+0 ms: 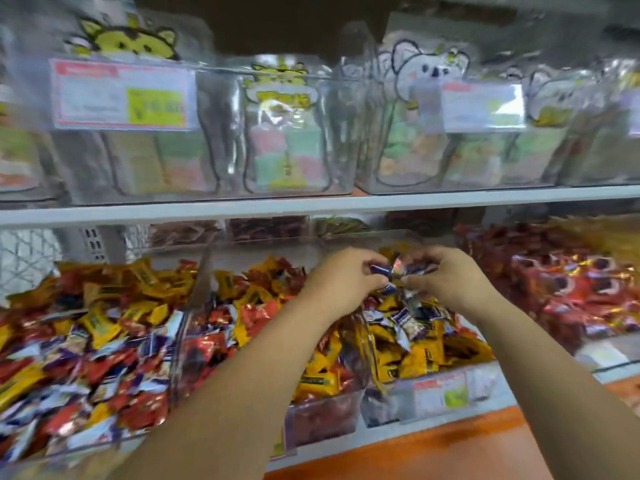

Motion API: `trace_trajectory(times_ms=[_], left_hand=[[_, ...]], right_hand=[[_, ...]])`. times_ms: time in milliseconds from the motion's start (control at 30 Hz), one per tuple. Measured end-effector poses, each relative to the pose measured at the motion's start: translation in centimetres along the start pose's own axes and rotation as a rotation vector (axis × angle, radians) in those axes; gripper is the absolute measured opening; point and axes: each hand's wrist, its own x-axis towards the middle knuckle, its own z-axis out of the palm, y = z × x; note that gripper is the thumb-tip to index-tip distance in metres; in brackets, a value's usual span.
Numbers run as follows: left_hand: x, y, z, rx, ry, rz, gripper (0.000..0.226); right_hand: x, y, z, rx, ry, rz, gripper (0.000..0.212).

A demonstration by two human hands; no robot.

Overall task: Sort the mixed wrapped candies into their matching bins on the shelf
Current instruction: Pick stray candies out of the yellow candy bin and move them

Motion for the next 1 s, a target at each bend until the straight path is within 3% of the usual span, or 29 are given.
trace_trajectory(times_ms=[167, 333, 667, 800, 1000], left_hand=[[-1.2, -0.3, -2.9, 0.071, 0.003, 0.026, 0.037], [-6.1, -2.2, -9.0, 0.129, 0.074, 0.033, 0.028], [-20.2, -11.3, -20.1, 0.25, 0.146, -0.259, 0.022], [-23.6, -14.2, -21.7, 0.265, 0.077, -0.334, 0.025], [-23.7, -16.2, -20.8, 0.281, 0.021, -0.33, 0.028]], right_hand=[[0.0, -0.3, -1.3, -0.201, -0.064, -0.038, 0.031], [-1.4, -4.9, -0.5, -0.183, -0.134, -0.159, 0.02], [-7.4, -16.2, 10.4, -0.146, -0.523, -0.511, 0.023], [-8.4, -18.8, 15.4, -0.315, -0.562, -0.623, 0.018], [-8.8, -21.3, 19.6, -0.646, -0.541, -0.686, 0.03]])
